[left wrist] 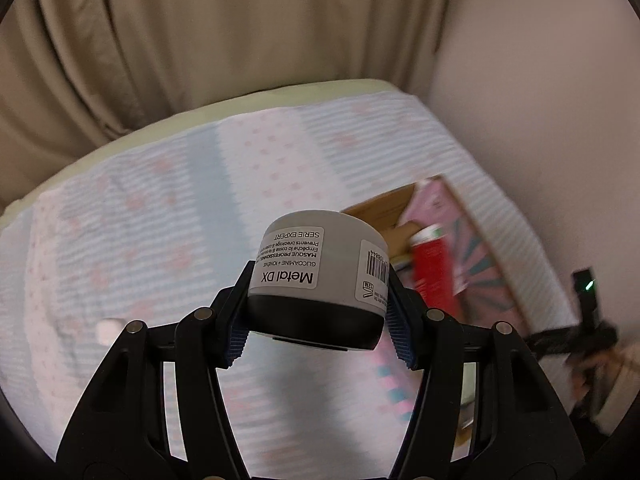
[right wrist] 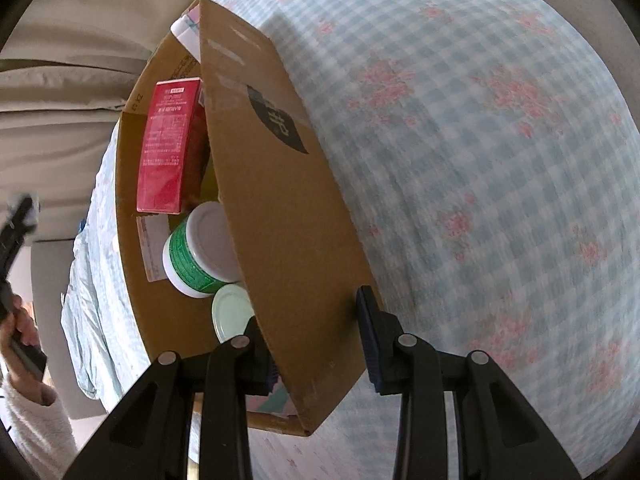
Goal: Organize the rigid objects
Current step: 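Carry the Metal DX jar with the left gripper into the box and release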
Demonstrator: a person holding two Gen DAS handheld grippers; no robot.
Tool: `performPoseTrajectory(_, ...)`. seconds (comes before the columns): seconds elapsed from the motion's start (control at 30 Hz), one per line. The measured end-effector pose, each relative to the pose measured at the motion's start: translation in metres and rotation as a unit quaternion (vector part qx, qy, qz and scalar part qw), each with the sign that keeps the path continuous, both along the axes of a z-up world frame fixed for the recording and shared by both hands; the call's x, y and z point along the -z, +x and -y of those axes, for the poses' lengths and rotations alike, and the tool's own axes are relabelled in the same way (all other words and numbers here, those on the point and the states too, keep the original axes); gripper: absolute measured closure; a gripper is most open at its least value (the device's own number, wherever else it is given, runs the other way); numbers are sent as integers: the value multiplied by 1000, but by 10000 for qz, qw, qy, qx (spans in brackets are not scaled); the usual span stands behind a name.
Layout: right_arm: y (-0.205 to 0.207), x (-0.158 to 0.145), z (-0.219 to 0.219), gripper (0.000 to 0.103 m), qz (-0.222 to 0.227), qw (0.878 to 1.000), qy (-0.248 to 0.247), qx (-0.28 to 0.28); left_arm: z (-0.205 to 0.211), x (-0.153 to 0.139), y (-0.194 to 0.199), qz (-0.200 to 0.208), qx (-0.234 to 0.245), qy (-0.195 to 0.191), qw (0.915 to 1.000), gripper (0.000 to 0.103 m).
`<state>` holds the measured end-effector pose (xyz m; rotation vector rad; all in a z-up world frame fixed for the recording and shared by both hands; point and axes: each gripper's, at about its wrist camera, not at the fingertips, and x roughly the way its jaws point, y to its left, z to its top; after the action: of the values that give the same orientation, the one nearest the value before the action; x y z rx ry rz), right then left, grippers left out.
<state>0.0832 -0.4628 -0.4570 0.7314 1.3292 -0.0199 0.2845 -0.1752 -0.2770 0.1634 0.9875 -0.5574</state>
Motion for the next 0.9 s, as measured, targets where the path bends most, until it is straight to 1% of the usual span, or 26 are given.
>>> performPoseTrajectory(0.1, 3, 1, 0, 71, -2, 10000, 25, -84, 38, 6, -6, -128, 74, -175, 9997, 49)
performPoseTrajectory(0.23, 4, 3, 0, 71, 10, 9999, 48, -157, 88, 24, -17, -353, 208, -309, 9987, 49)
performPoseTrajectory(0.33, 6, 2, 0, 71, 17, 9997, 38, -235, 121, 39, -25, -487, 330, -286, 9979, 49)
performPoseTrajectory(0.43, 8, 3, 0, 71, 13, 9996, 42, -284, 144, 55, -35, -587, 469, -197, 9970, 49)
performPoseTrajectory(0.53, 8, 4, 2, 71, 29, 9995, 54, -316, 158, 67, -47, -683, 626, -114, 9956, 49)
performPoseTrajectory(0.7, 7, 4, 4, 71, 26, 9994, 71, -347, 170, 85, -54, -890, 655, -13, 9939, 49)
performPoseTrajectory(0.83, 7, 5, 4, 71, 22, 9993, 79, -363, 177, 85, -56, -809, 702, 182, 9941, 48)
performPoseTrajectory(0.87, 7, 5, 5, 71, 20, 9993, 77, -367, 176, 83, -56, -774, 692, 207, 9944, 41)
performPoseTrajectory(0.9, 8, 5, 5, 71, 15, 9993, 76, -368, 177, 79, -56, -750, 682, 209, 9946, 12)
